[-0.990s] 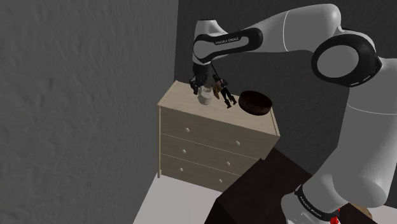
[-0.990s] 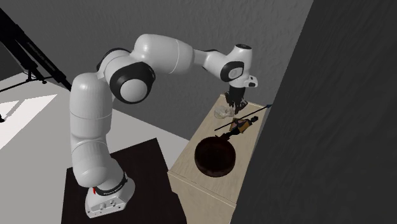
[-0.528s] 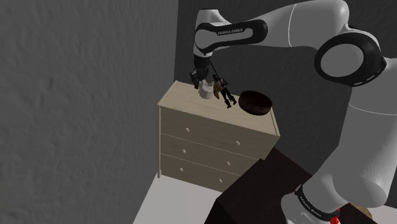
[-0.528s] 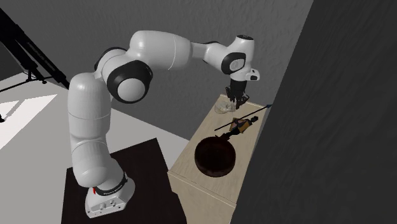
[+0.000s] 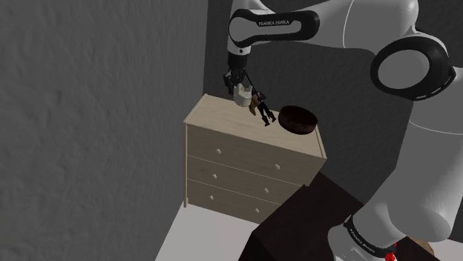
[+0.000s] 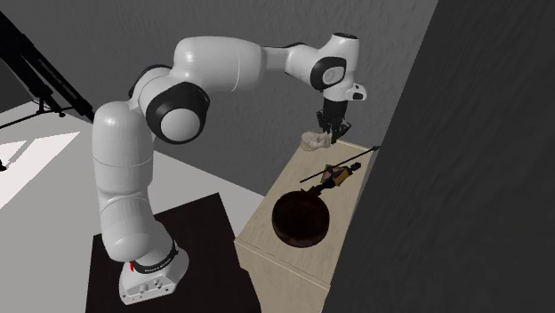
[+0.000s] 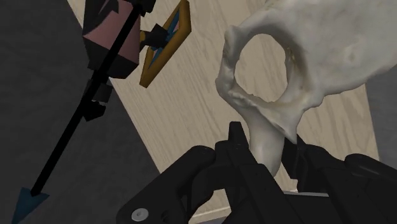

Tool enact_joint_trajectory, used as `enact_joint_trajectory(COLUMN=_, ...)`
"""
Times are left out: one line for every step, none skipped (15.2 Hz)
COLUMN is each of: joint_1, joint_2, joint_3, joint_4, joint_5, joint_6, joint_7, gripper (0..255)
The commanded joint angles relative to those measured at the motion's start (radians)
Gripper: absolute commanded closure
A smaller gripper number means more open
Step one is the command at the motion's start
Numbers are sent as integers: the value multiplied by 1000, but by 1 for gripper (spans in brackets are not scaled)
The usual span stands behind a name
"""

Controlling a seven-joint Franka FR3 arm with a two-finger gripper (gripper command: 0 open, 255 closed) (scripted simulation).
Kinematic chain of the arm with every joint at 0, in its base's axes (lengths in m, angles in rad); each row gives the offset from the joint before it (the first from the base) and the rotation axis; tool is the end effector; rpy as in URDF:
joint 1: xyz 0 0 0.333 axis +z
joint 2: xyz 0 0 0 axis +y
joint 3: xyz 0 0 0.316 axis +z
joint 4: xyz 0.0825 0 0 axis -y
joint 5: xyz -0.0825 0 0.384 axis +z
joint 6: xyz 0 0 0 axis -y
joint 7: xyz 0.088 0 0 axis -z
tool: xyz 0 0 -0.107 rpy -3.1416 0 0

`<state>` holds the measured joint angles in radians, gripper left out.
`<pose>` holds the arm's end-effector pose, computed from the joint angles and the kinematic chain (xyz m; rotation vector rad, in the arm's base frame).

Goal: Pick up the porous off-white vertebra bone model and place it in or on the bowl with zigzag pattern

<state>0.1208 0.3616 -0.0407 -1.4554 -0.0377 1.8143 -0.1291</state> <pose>0.6670 0.0543 0.4788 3.0718 0.3407 -0.0057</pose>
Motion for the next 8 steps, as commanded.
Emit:
enact_joint_trajectory(joint_1=0, joint_2=-1, joint_3=0, joint_4=26, joint_5=0, joint_6=-27, joint_7=-1, gripper=255)
enact_joint_trajectory(joint_1=0, joint_2=-1, joint_3=0, joint_4=40, joint_5=0, joint_6=-40, joint_7=-2, gripper=255)
enact_joint_trajectory(joint_1=0, joint_2=0, joint_3=0, joint_4=53, joint_5=0, joint_6=-54, joint_7=-2, gripper=255)
enact_joint_trajectory(joint_1=0, joint_2=0, joint_3=0, joint_4=68, joint_5=1, joint_6=-68, joint_7=-3, gripper=255)
enact_joint_trajectory(joint_1=0, joint_2=1, joint_3=0, joint_4=82, joint_5=1, joint_6=-81, joint_7=-3, gripper=255)
enact_joint_trajectory(joint_1=0, joint_2=2, joint_3=0, joint_4=97, joint_5=1, joint_6=-95, joint_7=-4, gripper=255)
enact_joint_trajectory(joint_1=0, joint_2=3, joint_3=0, joint_4=113, joint_5=1, joint_6=-110, joint_7=-5, gripper=255)
enact_joint_trajectory(joint_1=0, joint_2=5, joint_3=0, joint_4=129, joint_5=1, joint_6=-124, joint_7=-5, gripper=255)
